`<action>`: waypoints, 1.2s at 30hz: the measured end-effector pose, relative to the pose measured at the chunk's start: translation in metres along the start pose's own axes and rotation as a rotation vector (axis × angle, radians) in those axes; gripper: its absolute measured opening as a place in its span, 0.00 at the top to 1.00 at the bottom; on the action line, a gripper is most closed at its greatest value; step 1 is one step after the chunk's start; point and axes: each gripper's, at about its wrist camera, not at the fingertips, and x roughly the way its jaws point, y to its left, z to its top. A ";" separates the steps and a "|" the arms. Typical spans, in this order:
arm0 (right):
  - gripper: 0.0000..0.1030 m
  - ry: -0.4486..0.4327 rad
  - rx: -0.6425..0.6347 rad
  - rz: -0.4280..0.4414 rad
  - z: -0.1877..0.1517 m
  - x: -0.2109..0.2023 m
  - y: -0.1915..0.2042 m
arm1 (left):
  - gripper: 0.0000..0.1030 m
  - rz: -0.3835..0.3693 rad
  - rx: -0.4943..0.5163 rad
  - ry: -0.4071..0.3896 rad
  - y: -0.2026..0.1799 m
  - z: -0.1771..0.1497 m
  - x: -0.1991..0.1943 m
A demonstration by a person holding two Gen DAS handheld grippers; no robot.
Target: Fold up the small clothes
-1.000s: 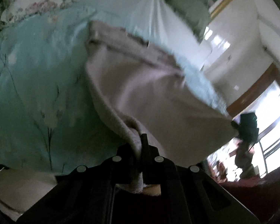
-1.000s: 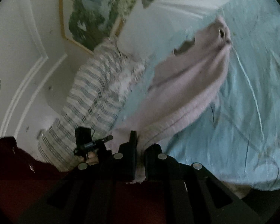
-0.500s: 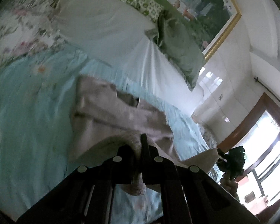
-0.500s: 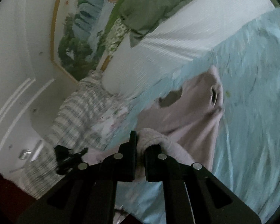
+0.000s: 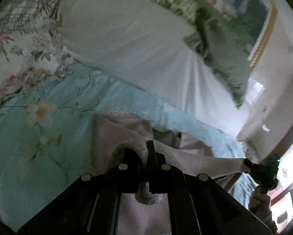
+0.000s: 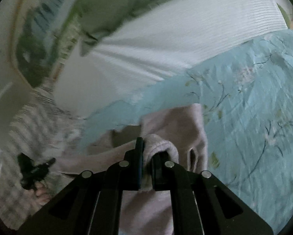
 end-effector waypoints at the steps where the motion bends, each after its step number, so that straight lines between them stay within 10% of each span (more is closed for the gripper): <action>1: 0.92 0.011 0.005 -0.012 0.002 0.011 -0.002 | 0.97 0.022 -0.002 0.019 0.004 0.004 0.019; 16: 0.91 0.207 0.041 -0.182 0.011 0.113 -0.040 | 0.93 0.214 -0.073 0.226 0.066 0.001 0.168; 21: 0.37 0.072 0.005 -0.196 0.014 0.064 -0.020 | 0.63 0.192 -0.055 0.197 0.059 -0.007 0.137; 28: 0.37 0.270 -0.215 -0.087 -0.035 0.087 0.045 | 0.62 0.089 0.088 0.280 0.002 -0.058 0.118; 36: 0.39 0.332 -0.220 -0.215 -0.026 0.165 0.026 | 0.63 0.224 0.165 0.352 -0.010 -0.058 0.184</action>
